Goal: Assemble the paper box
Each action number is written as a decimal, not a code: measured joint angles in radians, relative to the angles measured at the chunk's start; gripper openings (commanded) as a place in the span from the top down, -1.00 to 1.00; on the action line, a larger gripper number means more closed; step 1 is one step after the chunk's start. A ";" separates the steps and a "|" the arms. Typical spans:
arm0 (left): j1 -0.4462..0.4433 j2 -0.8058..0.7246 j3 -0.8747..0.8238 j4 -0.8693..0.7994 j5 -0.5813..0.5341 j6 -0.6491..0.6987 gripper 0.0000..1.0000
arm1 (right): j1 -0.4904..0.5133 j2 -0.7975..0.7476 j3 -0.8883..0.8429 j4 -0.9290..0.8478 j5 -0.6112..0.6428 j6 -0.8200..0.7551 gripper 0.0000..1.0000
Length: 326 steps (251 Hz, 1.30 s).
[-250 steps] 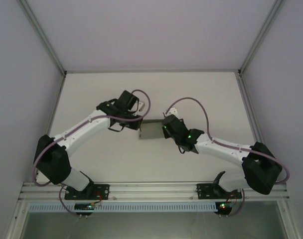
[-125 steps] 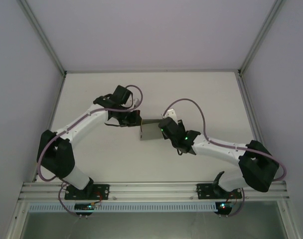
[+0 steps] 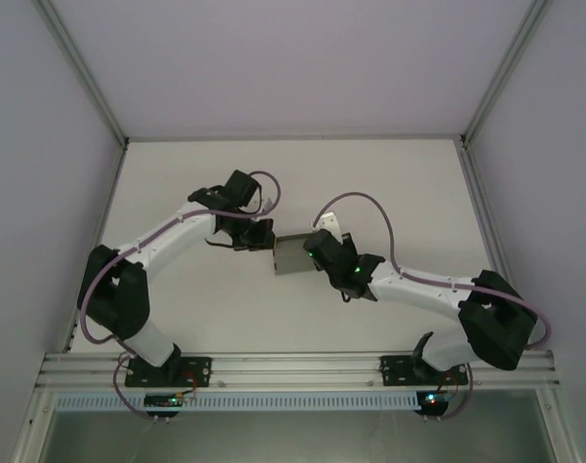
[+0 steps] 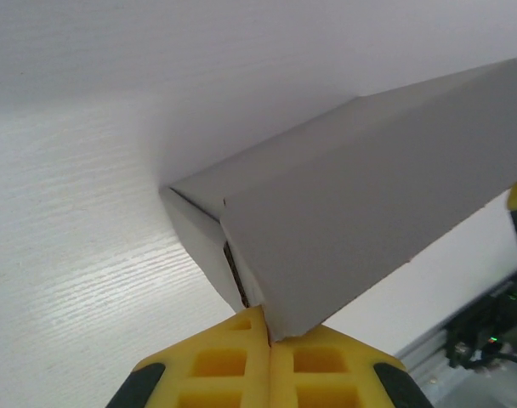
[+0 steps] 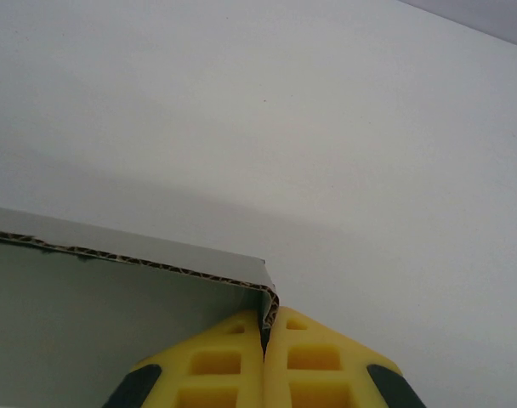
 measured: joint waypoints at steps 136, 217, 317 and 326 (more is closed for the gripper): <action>-0.078 -0.044 -0.098 0.138 -0.094 -0.035 1.00 | -0.040 -0.099 -0.047 -0.017 -0.120 -0.008 -0.16; -0.111 -0.038 -0.109 0.208 -0.131 -0.035 1.00 | -0.238 -0.289 -0.040 -0.014 -0.450 -0.017 -0.44; -0.116 -0.038 -0.115 0.230 -0.138 -0.034 1.00 | -0.401 -0.145 0.015 -0.079 -0.635 0.124 -0.10; -0.117 -0.038 -0.115 0.230 -0.138 -0.034 1.00 | -0.404 -0.135 0.005 -0.079 -0.646 0.135 -0.08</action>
